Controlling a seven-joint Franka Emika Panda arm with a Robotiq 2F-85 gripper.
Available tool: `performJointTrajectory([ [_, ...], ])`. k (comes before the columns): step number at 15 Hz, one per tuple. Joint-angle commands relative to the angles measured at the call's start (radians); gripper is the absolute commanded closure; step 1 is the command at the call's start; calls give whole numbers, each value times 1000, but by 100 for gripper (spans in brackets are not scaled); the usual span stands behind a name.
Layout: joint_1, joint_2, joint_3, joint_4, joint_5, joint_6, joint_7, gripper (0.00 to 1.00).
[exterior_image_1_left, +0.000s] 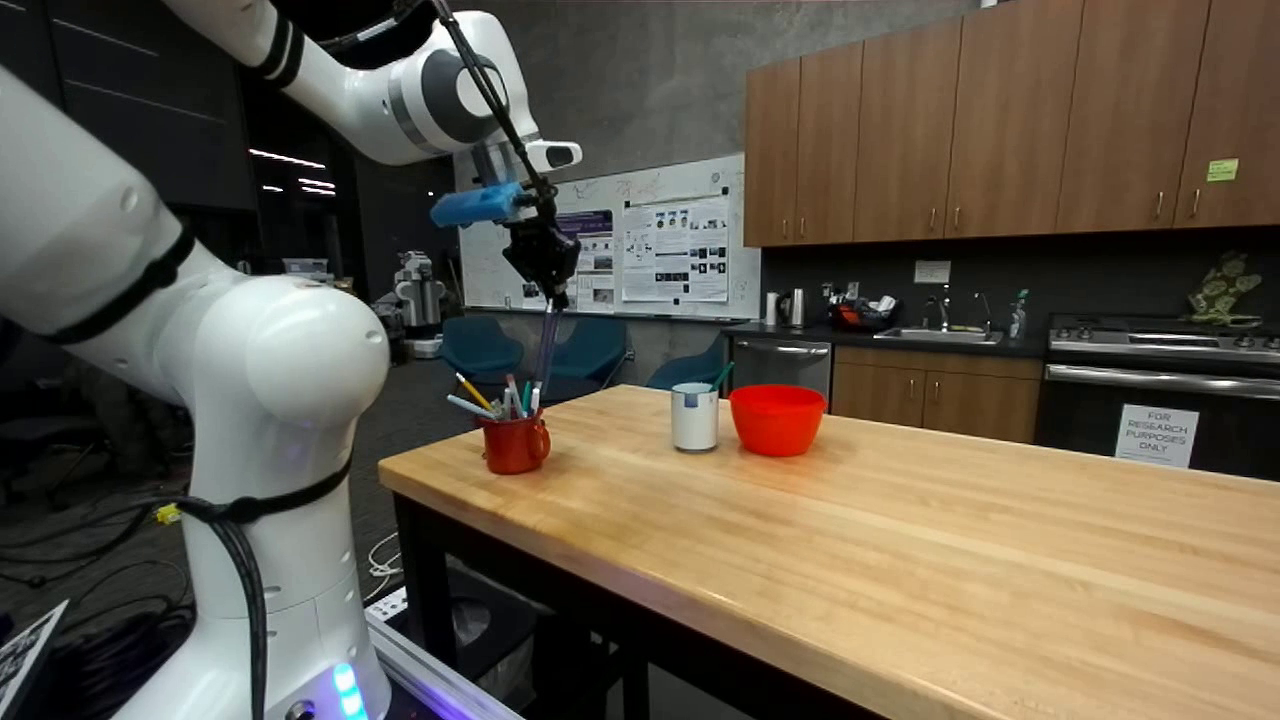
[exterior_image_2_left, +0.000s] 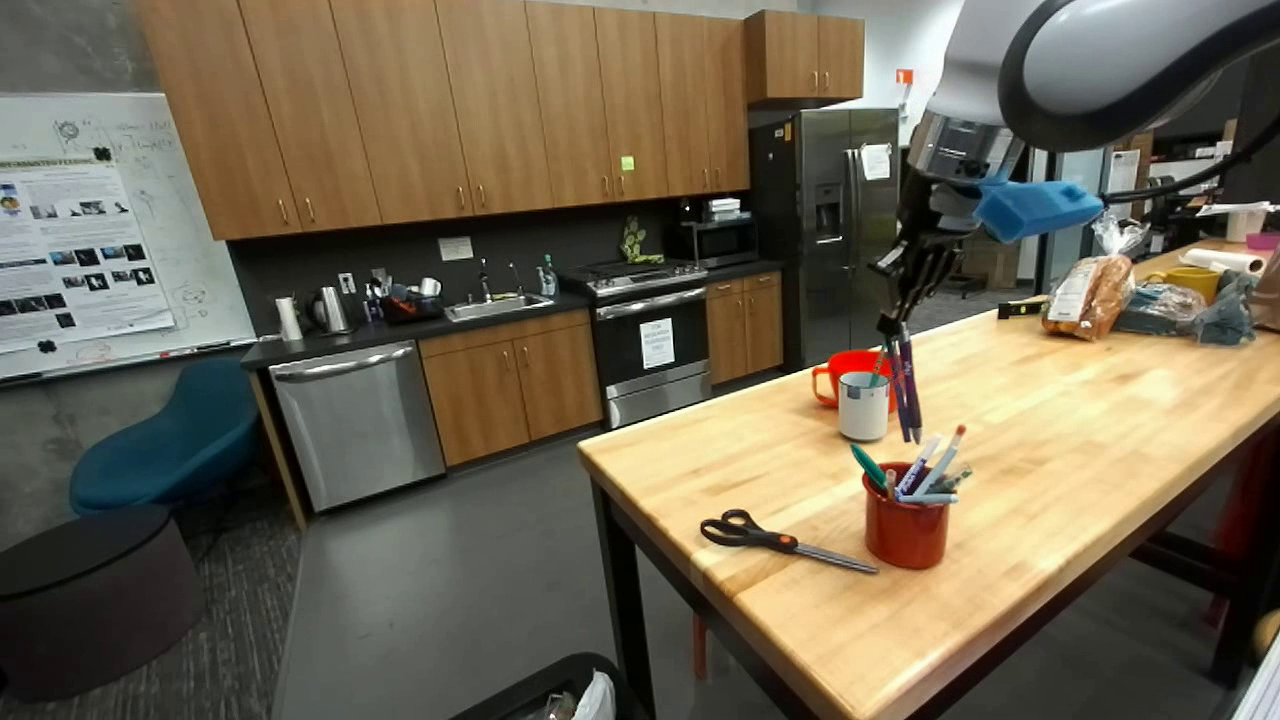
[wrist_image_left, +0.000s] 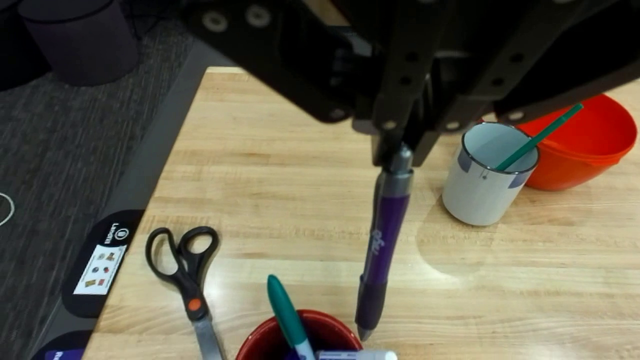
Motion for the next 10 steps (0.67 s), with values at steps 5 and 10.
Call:
performJointTrajectory([
  [5,65,-97,21,-62,66,-17,-38,98],
  [10,106,-63,16,-71,97,23,-85,98],
])
